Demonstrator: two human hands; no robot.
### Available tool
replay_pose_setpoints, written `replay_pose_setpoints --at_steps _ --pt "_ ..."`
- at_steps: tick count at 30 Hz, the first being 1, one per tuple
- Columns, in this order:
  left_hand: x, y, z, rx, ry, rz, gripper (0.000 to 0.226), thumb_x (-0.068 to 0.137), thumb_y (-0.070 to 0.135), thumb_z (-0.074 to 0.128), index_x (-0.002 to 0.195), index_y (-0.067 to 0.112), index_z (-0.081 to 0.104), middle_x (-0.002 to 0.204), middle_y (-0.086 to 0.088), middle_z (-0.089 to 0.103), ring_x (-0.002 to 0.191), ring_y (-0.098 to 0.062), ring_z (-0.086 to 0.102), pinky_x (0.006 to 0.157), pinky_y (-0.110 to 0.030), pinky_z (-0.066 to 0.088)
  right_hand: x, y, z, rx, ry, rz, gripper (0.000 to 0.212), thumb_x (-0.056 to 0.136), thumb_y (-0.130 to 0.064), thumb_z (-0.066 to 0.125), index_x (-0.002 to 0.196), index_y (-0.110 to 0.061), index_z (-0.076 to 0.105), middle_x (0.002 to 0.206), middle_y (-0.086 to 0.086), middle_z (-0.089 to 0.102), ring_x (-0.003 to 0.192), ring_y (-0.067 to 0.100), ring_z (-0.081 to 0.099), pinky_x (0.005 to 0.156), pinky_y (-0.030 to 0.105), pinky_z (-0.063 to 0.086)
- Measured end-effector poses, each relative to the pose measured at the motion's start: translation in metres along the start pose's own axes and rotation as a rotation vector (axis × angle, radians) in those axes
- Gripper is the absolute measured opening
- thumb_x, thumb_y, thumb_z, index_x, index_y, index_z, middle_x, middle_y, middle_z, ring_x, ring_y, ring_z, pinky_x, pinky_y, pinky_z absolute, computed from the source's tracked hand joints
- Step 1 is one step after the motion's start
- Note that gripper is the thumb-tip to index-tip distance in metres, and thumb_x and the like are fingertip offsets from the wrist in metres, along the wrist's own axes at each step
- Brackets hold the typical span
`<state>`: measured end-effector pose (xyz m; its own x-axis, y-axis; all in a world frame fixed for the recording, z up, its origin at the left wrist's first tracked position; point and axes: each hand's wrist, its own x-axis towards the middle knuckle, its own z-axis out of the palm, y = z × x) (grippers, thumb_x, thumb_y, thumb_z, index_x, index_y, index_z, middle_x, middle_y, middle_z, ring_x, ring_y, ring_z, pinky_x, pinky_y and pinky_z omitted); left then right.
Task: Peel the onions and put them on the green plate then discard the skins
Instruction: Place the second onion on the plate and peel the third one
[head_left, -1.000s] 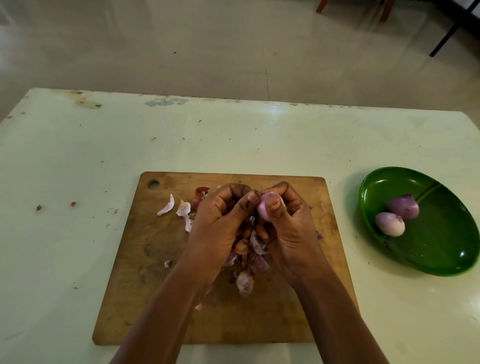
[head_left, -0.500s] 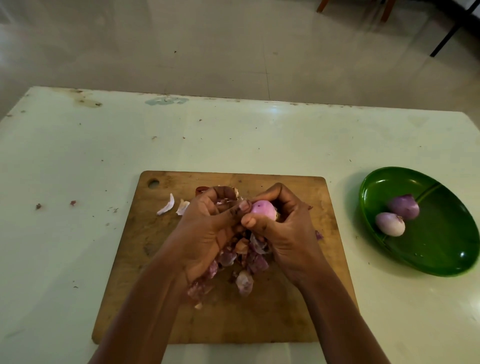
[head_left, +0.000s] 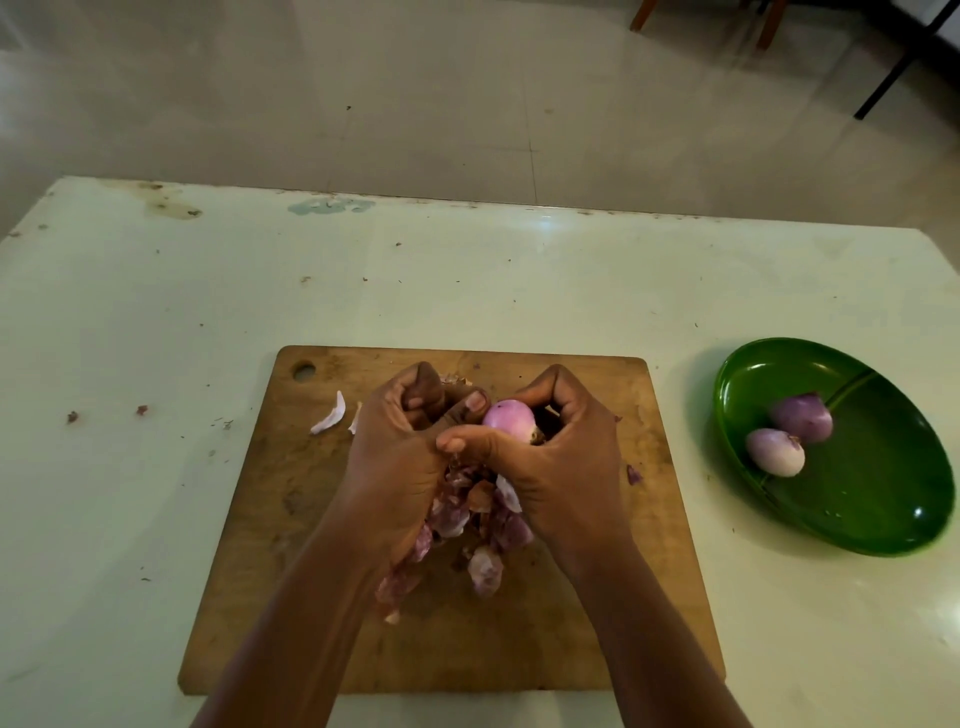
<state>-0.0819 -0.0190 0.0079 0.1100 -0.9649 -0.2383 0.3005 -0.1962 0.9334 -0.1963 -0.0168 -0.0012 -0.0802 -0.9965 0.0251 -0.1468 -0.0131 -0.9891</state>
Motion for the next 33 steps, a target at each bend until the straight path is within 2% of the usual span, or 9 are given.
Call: replay_pose_setpoints --at_steps 4,9,13,18,21,25,28,31,33 --pt "0.0 -0.005 0.006 0.17 0.113 0.089 0.032 0.088 -0.014 0.046 0.074 0.011 0.06 0.068 0.008 0.069 0.072 -0.007 0.067 0.061 -0.016 0.053 -0.005 -0.004 0.011 -0.037 0.137 0.017 0.063 0.037 -0.066 0.081 0.072 -0.018 0.057 0.064 -0.007 0.057 0.058 0.004 0.051 0.05 0.016 0.045" --pt "-0.007 -0.003 0.014 0.307 0.109 0.185 0.032 0.085 -0.016 0.048 0.077 0.013 0.062 0.069 0.008 0.069 0.069 -0.003 0.065 0.058 -0.015 0.052 -0.005 -0.004 0.017 0.034 0.221 0.086 0.053 0.048 -0.053 0.081 0.077 -0.015 0.057 0.069 -0.005 0.059 0.058 0.002 0.051 0.051 0.013 0.043" --pt "-0.011 -0.006 0.02 0.364 0.104 0.23 0.019 0.087 0.005 0.06 0.074 0.017 0.053 0.071 -0.003 0.064 0.068 -0.012 0.061 0.061 -0.025 0.052 0.0 -0.003 0.01 0.102 0.251 0.145 0.059 0.047 -0.06 0.07 0.079 -0.013 0.054 0.07 -0.002 0.057 0.056 -0.002 0.051 0.049 0.01 0.042" --pt "-0.009 -0.006 0.02 0.266 0.159 0.241 0.022 0.078 0.011 0.071 0.088 0.019 0.053 0.083 0.0 0.07 0.081 -0.015 0.069 0.073 -0.031 0.056 0.006 0.007 0.004 0.297 0.178 0.286 0.062 0.061 -0.071 0.054 0.081 -0.014 0.066 0.084 0.01 0.072 0.084 0.023 0.071 0.075 0.038 0.059" --pt "-0.007 -0.008 0.017 0.271 0.189 0.246 0.026 0.082 0.005 0.067 0.101 0.018 0.055 0.088 0.003 0.073 0.087 -0.009 0.07 0.079 -0.033 0.057 0.007 0.008 -0.001 0.314 0.162 0.359 0.051 0.068 -0.067 0.044 0.075 -0.021 0.066 0.072 -0.005 0.072 0.074 0.006 0.07 0.066 0.021 0.057" --pt "-0.008 -0.009 0.018 0.3 0.165 0.251 0.025 0.081 0.017 0.069 0.102 0.02 0.057 0.089 0.008 0.073 0.088 -0.007 0.069 0.079 -0.027 0.056 0.007 0.007 -0.002 0.24 0.114 0.343 0.053 0.069 -0.07 0.039 0.066 -0.024 0.066 0.072 -0.006 0.071 0.08 0.008 0.069 0.077 0.026 0.053" --pt "-0.01 -0.008 0.019 0.311 0.136 0.219 0.039 0.069 0.036 0.068 0.104 0.023 0.057 0.087 0.01 0.07 0.086 -0.007 0.068 0.077 -0.026 0.056 0.005 0.006 0.002 0.236 0.062 0.261 0.054 0.076 -0.063 0.04 0.071 -0.017 0.067 0.075 0.004 0.07 0.08 0.015 0.07 0.072 0.025 0.057" --pt "-0.01 -0.008 0.018 0.277 0.126 0.203 0.042 0.067 0.035 0.069 0.105 0.021 0.057 0.084 0.005 0.07 0.084 -0.013 0.069 0.079 -0.034 0.056 0.006 0.008 0.004 0.194 0.036 0.178 0.064 0.08 -0.06 0.046 0.087 0.001 0.067 0.085 0.021 0.067 0.085 0.034 0.066 0.074 0.039 0.058" --pt "-0.009 -0.008 0.018 0.273 0.121 0.204 0.037 0.073 0.026 0.071 0.106 0.021 0.055 0.083 0.002 0.07 0.082 -0.015 0.069 0.077 -0.033 0.056 0.005 0.007 0.004 0.182 0.036 0.118 0.06 0.079 -0.058 0.051 0.082 0.0 0.066 0.077 0.016 0.066 0.074 0.03 0.065 0.064 0.031 0.056"
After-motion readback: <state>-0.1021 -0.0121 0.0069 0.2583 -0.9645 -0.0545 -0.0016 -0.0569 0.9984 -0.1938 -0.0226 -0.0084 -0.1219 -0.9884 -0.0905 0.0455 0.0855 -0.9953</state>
